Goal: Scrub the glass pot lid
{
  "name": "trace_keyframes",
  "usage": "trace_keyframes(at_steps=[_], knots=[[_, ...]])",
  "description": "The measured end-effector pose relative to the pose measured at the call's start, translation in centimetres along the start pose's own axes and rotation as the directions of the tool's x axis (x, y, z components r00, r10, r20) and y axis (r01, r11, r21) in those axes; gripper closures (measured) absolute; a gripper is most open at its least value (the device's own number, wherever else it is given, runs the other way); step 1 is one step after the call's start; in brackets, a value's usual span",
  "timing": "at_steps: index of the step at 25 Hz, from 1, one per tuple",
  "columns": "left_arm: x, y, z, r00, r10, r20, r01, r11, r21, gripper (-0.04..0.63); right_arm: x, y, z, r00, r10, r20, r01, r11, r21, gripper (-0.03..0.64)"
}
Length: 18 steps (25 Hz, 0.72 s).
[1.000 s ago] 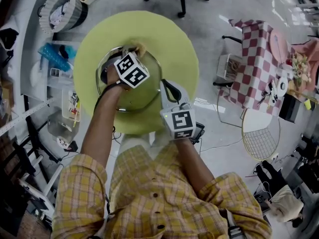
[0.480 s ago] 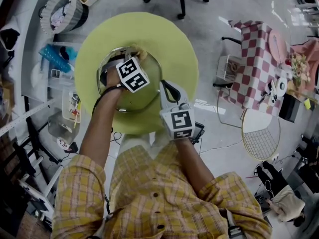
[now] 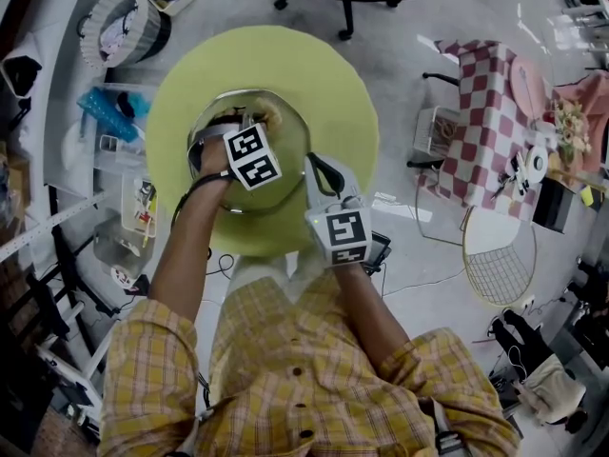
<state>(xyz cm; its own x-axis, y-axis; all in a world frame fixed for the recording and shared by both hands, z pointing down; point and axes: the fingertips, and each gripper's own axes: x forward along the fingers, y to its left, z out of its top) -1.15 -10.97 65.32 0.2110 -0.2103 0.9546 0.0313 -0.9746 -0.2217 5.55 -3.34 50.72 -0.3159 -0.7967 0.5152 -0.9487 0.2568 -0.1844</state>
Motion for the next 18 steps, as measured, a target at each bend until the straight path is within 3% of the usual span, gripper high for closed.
trace_keyframes(at_steps=[18], knots=[[-1.8, -4.6, 0.6, 0.999, 0.008, -0.032, -0.002, 0.983, 0.184, 0.554, -0.7, 1.3, -0.1, 1.000, -0.005, 0.007, 0.005, 1.000, -0.003, 0.620]])
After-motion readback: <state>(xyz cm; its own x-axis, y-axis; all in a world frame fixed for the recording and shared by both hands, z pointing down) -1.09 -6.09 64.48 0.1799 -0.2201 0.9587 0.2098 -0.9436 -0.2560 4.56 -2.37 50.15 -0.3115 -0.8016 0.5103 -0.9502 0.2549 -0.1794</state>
